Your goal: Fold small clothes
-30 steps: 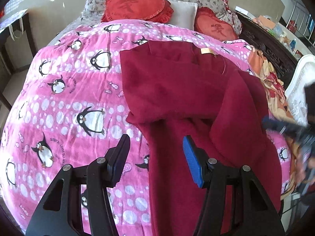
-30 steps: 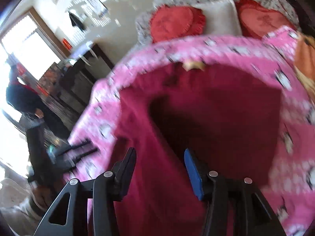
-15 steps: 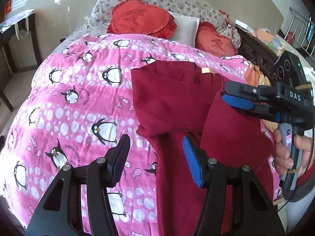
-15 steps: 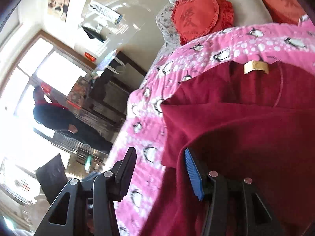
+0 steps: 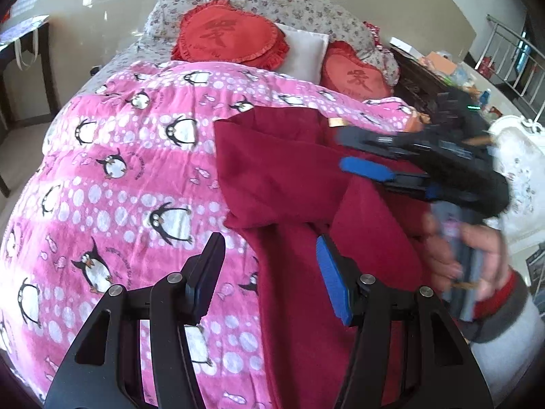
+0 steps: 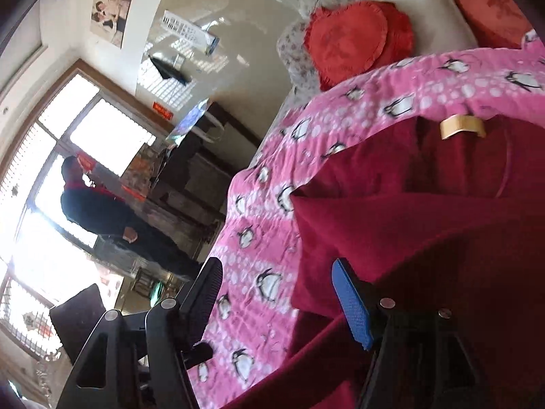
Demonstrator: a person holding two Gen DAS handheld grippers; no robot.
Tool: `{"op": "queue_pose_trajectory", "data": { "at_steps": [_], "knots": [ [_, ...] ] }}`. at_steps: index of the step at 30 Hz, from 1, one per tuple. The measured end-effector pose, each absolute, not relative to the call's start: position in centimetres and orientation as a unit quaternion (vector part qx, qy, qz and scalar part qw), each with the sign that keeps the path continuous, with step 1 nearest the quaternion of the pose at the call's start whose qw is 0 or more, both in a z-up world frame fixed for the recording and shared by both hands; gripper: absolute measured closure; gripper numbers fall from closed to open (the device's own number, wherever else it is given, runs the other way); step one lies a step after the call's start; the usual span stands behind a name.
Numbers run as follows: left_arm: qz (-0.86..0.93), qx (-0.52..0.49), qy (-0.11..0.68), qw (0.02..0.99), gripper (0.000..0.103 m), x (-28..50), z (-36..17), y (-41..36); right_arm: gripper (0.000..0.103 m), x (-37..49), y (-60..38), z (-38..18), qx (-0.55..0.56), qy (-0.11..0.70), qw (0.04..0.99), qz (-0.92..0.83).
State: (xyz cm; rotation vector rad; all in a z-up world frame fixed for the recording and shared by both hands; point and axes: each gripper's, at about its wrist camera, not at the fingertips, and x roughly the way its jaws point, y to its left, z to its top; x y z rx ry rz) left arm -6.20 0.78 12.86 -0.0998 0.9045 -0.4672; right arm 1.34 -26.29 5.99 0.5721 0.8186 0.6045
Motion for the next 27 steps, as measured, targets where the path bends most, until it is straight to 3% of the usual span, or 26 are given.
{"op": "queue_pose_trajectory", "data": {
  "at_steps": [6, 13, 20, 27],
  "knots": [
    [-0.235, -0.045, 0.425, 0.873, 0.044, -7.7, 13.5, 0.9, 0.038, 4.7, -24.4, 3.6, 0.273, 0.37, 0.853, 0.247],
    [-0.235, -0.053, 0.43, 0.87, 0.039, -6.6, 12.8, 0.8, 0.029, 3.4, -24.5, 8.7, 0.274, 0.262, 0.88, 0.286],
    [-0.207, -0.038, 0.441, 0.873, 0.039, -3.7, 9.9, 0.9, 0.029, -1.1, -28.6, 8.5, 0.243, 0.328, 0.883, 0.233],
    [-0.196, -0.07, 0.479, 0.853, 0.04, 0.9, 5.5, 1.0, 0.029, -6.9, -36.0, 6.2, 0.278, 0.341, 0.883, 0.16]
  ]
}}
